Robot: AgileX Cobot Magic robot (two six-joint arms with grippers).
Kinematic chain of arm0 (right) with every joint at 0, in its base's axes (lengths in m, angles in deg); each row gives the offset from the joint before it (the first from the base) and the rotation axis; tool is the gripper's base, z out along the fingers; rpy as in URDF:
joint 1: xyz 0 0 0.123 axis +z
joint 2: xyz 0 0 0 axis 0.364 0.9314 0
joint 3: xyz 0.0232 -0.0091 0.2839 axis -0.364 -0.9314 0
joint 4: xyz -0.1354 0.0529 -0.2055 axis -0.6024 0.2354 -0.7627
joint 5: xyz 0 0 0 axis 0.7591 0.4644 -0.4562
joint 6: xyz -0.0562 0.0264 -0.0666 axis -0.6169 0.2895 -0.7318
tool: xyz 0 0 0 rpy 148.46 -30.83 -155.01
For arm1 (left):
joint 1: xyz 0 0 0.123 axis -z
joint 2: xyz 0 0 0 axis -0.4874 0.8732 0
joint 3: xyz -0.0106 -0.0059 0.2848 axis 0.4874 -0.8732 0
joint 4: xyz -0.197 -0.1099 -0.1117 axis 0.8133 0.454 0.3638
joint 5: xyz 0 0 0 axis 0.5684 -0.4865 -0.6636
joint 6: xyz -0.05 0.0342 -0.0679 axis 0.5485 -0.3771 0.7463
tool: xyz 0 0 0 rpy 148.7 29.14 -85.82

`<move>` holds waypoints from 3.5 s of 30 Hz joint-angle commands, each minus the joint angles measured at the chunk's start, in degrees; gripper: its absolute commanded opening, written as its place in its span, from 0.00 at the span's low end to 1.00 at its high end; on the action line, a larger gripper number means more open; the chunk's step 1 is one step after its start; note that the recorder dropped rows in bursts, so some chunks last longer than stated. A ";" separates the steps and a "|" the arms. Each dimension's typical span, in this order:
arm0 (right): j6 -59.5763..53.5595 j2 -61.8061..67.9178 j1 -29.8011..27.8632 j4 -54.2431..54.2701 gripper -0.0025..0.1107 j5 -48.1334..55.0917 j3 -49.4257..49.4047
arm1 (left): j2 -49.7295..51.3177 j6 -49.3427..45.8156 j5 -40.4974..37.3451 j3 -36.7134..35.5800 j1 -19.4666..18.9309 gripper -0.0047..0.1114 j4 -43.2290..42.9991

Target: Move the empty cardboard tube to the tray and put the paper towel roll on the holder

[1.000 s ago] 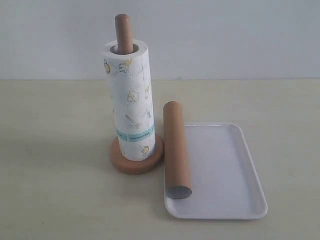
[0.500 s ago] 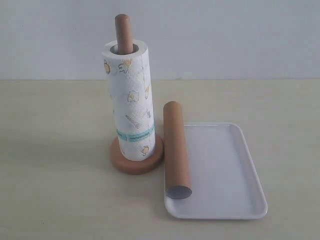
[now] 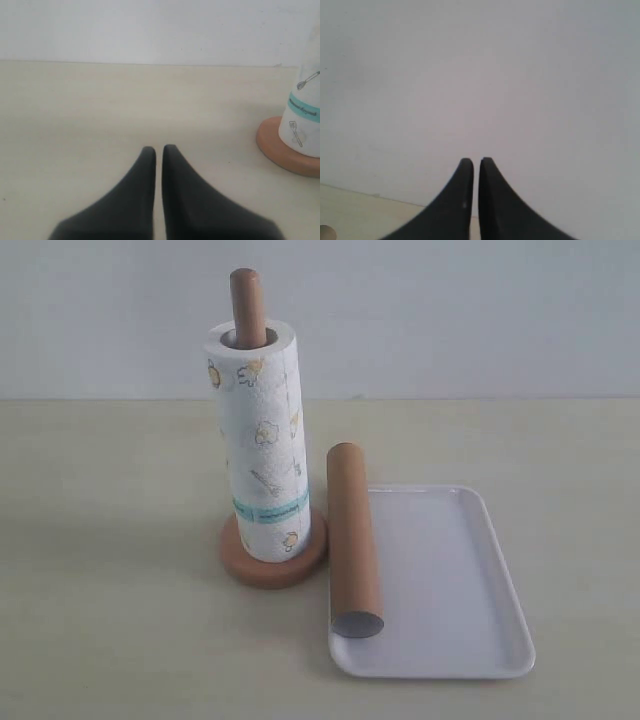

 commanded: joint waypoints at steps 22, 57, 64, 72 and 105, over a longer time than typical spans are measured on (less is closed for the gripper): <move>15.89 -19.64 -4.76 -0.17 0.06 -12.78 -42.24 | -0.20 0.44 0.01 -0.15 -0.04 0.08 0.31; 15.97 -19.64 1.49 -0.36 0.06 -2.16 -42.24 | -0.20 0.44 0.01 -0.15 -0.04 0.08 0.31; 15.97 -19.64 1.49 -0.36 0.06 -2.16 -42.24 | -0.20 0.46 0.01 -0.15 -0.04 0.08 0.08; 16.10 -19.64 1.49 -0.36 0.06 -2.14 -42.24 | -0.20 0.46 0.01 -0.15 -0.04 0.08 0.08; 16.08 -19.64 1.49 -0.36 0.06 -2.14 -42.24 | -0.20 0.46 0.01 -0.15 -0.04 0.08 0.08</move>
